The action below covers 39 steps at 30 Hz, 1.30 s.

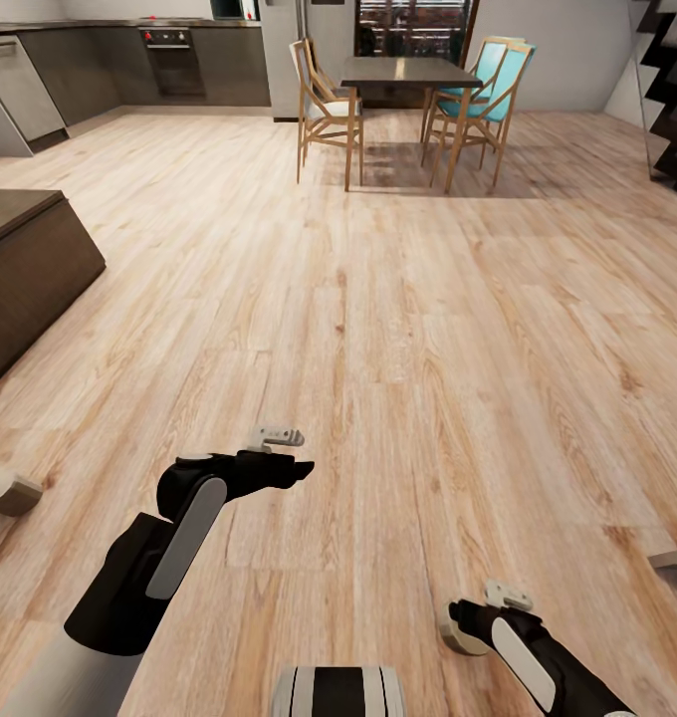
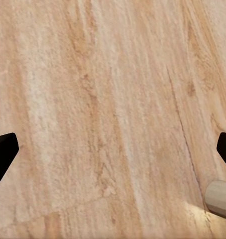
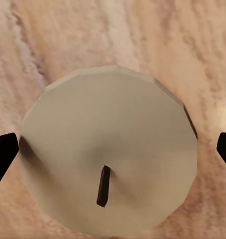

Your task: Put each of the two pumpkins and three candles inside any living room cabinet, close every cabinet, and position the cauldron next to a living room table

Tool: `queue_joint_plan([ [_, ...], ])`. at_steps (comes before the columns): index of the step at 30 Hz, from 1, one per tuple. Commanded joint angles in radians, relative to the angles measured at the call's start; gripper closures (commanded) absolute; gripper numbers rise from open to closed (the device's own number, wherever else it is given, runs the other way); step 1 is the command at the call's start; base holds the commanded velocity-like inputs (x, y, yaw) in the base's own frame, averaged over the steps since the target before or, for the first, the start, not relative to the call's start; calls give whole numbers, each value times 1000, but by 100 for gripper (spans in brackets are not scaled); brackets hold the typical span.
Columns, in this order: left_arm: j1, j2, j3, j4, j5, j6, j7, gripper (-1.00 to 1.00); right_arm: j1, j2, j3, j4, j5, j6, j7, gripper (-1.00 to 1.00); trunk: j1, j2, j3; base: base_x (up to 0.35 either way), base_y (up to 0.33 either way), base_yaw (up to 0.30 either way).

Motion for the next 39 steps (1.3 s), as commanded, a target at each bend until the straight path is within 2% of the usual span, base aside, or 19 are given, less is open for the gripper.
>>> queue_joint_plan([
  [1,-1,1,-2,-1,10,2,10,-100,0,-1,6,22,-11,2,-9,-100,0,0,-1,0,0,0],
  [39,-1,1,-2,-1,10,2,10,-100,-1,3,6,23,-11,3,-9,-100,1,-1,-9,0,0,0],
])
